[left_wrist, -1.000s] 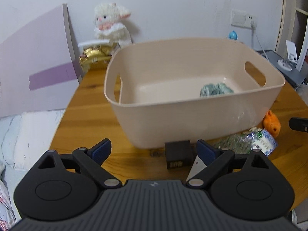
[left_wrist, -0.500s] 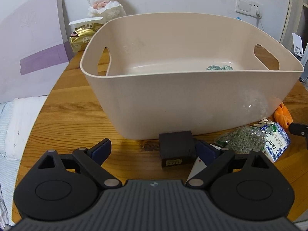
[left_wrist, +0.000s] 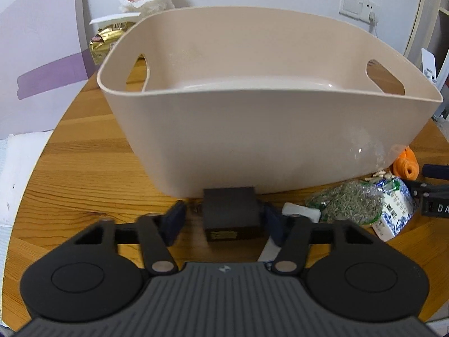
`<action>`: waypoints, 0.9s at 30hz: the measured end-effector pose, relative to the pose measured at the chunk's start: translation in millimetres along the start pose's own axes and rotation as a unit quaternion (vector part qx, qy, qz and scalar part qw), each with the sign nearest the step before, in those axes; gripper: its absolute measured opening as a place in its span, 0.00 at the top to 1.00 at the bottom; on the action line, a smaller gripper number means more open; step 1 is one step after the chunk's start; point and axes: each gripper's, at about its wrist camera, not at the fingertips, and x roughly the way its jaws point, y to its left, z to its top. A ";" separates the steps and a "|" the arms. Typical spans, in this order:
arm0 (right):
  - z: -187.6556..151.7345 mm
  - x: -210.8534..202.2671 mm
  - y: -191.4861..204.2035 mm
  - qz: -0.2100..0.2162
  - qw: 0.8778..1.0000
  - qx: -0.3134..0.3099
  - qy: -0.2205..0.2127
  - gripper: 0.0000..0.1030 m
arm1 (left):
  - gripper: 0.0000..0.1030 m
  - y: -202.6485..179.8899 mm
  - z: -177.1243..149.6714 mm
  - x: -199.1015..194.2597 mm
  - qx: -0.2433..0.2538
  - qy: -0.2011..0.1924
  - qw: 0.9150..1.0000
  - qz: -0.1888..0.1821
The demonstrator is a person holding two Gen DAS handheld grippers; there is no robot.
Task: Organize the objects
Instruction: 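Move left tool to black cube box while right tool approaches orange plush toy, then close left tool on black cube box while right tool grasps orange toy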
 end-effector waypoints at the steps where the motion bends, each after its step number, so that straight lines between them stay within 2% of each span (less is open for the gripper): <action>1: 0.0 -0.9 1.7 0.001 1.000 -0.003 -0.002 0.39 | 0.54 0.8 -0.6 1.7 -0.001 0.004 1.000 -0.003; 3: -0.6 -2.7 5.2 0.006 1.000 -0.007 -0.004 0.49 | 0.54 -0.8 -2.5 1.3 -0.001 0.003 1.000 -0.003; 5: -0.6 -4.3 8.6 0.012 1.000 -0.010 -0.004 0.68 | 0.55 -0.1 -2.7 1.0 -0.001 0.002 1.000 -0.004; 8: -2.2 -6.6 14.4 0.011 1.000 -0.019 -0.004 0.88 | 0.55 1.8 -4.2 -0.3 -0.003 0.002 1.000 -0.007; 17: -11.5 -22.6 12.9 0.007 1.000 -0.008 -0.008 0.90 | 0.55 7.3 -10.0 -11.8 -0.011 -0.007 1.000 -0.007; 27: -12.0 -72.0 13.6 -0.005 0.999 -0.003 -0.052 0.90 | 0.55 6.2 -13.7 -53.5 -0.009 -0.045 0.999 -0.005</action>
